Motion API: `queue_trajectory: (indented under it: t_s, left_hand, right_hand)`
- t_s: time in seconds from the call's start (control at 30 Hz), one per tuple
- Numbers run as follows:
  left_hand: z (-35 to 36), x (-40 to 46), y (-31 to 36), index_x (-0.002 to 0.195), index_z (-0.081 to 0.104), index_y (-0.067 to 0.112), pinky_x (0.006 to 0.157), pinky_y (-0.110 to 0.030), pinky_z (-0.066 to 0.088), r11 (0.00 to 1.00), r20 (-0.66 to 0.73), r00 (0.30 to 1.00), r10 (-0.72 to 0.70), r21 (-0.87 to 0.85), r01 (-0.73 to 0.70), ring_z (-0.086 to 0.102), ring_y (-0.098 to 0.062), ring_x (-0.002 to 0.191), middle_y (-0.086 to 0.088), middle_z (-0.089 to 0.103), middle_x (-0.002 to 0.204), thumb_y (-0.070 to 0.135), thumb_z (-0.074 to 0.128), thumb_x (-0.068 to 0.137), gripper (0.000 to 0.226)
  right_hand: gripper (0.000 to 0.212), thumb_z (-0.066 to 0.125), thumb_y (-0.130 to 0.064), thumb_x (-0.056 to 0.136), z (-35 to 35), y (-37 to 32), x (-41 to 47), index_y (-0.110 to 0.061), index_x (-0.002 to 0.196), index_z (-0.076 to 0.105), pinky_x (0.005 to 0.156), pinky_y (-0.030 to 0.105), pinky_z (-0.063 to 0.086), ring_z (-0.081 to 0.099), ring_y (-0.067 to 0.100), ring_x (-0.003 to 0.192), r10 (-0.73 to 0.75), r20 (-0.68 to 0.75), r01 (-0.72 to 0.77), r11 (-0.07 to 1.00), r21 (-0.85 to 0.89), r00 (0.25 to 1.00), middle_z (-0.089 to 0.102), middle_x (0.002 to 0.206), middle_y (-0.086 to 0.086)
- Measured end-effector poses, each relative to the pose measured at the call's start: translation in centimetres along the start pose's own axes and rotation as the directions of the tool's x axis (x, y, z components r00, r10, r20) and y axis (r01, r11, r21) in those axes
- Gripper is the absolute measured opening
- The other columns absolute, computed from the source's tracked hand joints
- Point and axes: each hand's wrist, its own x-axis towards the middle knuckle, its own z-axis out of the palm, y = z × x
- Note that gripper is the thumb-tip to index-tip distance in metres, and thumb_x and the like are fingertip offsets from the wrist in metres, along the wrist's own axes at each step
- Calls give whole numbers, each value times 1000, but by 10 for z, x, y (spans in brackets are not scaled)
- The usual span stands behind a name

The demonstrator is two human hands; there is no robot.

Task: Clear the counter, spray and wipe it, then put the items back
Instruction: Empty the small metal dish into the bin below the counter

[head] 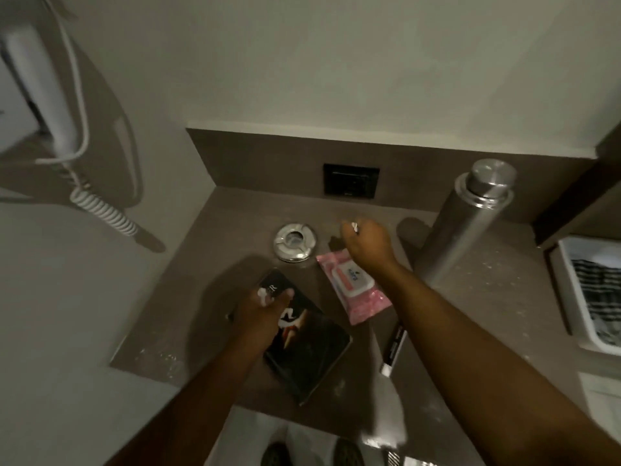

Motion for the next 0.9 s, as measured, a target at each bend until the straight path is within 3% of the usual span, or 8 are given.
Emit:
queue_trajectory:
  t_s: [0.07, 0.13, 0.27, 0.4, 0.47, 0.6, 0.73, 0.9]
  left_hand:
    - [16, -21, 5, 82, 57, 28, 52, -21, 50, 996, 12, 998, 59, 65, -60, 66, -11, 69, 4, 69, 85, 37, 75, 79, 21]
    - [33, -47, 6, 83, 57, 25, 56, -24, 48, 987, 71, 992, 104, 119, -112, 61, -11, 66, 3, 66, 81, 33, 75, 79, 20]
    - [58, -102, 0, 76, 56, 14, 65, -35, 50, 936, 252, 932, 261, 172, -309, 61, -27, 73, -8, 63, 76, 18, 71, 84, 18]
    - [84, -156, -25, 85, 52, 8, 39, -20, 39, 970, 485, 855, 182, 51, -236, 55, -22, 47, -16, 62, 68, 14, 65, 90, 15]
    - [102, -181, -50, 83, 48, 12, 34, -17, 34, 972, 538, 827, 166, 51, -229, 48, -16, 42, -15, 58, 70, 13, 66, 89, 19]
    - [134, -233, -111, 75, 46, 16, 32, -13, 33, 975, 631, 771, 89, 102, -197, 47, -2, 34, -5, 52, 65, 10, 67, 88, 25]
    - [158, -263, -173, 85, 52, 16, 37, -17, 36, 946, 676, 733, -76, 281, -161, 52, -16, 52, -6, 58, 74, 22, 71, 84, 20]
    - [197, -251, -240, 97, 56, 12, 38, -20, 33, 897, 593, 755, -280, 442, -15, 49, -12, 45, -9, 60, 73, 21, 68, 85, 19]
  right_hand:
    - [36, 54, -27, 96, -16, 6, -39, -13, 63, 55, 66, 36, 47, 59, 24, 65, 24, -76, -8, 980, 198, 997, 57, 64, 9]
    - [35, 62, -20, 92, -35, 22, -83, -13, 59, 54, 53, 24, 42, 52, 12, 49, 136, -169, -61, 919, 390, 976, 54, 52, 4]
    - [17, 62, -9, 87, -71, 66, -183, -3, 71, 65, 35, 16, 36, 46, 13, 30, 386, -120, -195, 683, 704, 915, 56, 46, 11]
    - [3, 60, -3, 85, -95, 106, -275, -4, 82, 58, 34, 16, 32, 42, 13, 30, 500, -188, -221, 648, 729, 846, 55, 50, 11]
    - [15, 60, -2, 84, -101, 125, -319, -14, 79, 51, 35, 17, 32, 41, 14, 33, 533, -196, -219, 617, 756, 823, 56, 53, 8]
    - [26, 62, -10, 82, -101, 166, -401, -23, 65, 47, 40, 21, 27, 37, 17, 38, 610, -173, -307, 598, 740, 773, 51, 65, 16]
    - [19, 67, -14, 77, -93, 215, -449, -20, 67, 52, 40, 21, 27, 38, 17, 41, 685, -64, -420, 515, 747, 726, 50, 63, 14]
    - [19, 72, -18, 78, -55, 308, -457, -10, 80, 56, 38, 20, 28, 41, 14, 39, 725, 126, -588, 430, 685, 677, 56, 64, 14]
